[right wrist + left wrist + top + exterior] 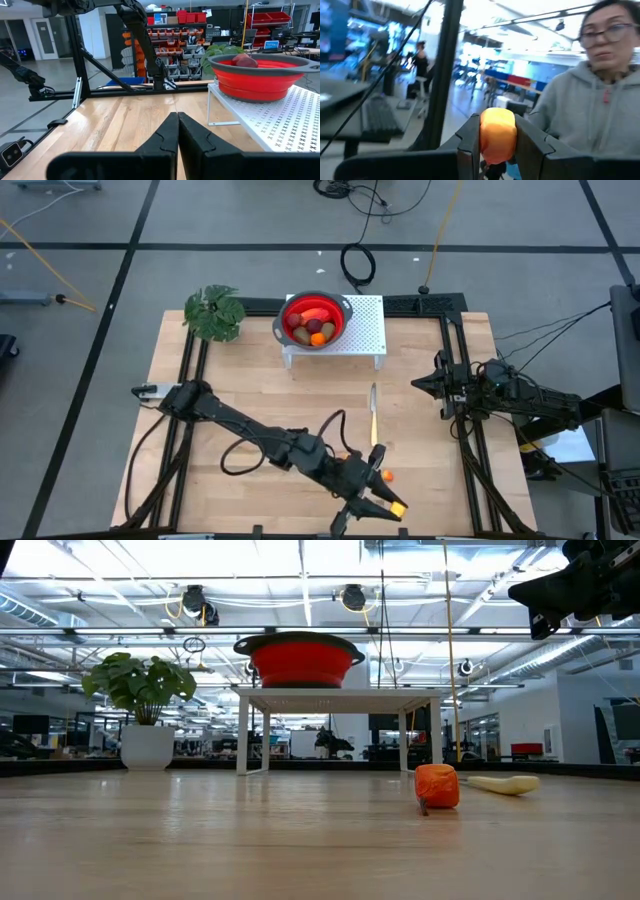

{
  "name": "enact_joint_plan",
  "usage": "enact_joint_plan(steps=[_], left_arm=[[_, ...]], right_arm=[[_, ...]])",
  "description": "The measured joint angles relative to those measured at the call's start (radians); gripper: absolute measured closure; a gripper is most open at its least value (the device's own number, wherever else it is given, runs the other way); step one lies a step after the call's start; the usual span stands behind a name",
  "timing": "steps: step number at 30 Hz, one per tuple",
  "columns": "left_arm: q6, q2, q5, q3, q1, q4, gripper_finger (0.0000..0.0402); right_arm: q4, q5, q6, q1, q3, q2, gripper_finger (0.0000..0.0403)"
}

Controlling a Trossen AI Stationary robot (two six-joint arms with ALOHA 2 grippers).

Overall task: Pick & Place Fruit
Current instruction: Put the orange pear into the red strainer bowl on the shelf

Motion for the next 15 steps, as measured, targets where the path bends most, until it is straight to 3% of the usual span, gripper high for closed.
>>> enact_joint_plan(steps=[8, 15], left_arm=[[0.007, 0.000, 0.002, 0.000, 0.003, 0.019, 0.0318], [-0.231, 0.000, -0.211, 0.000, 0.028, 0.014, 0.0318]], right_arm=[[0.000, 0.000, 0.000, 0.000, 0.000, 0.000, 0.0403], [0.000, 0.000, 0.000, 0.000, 0.000, 0.000, 0.0403]])
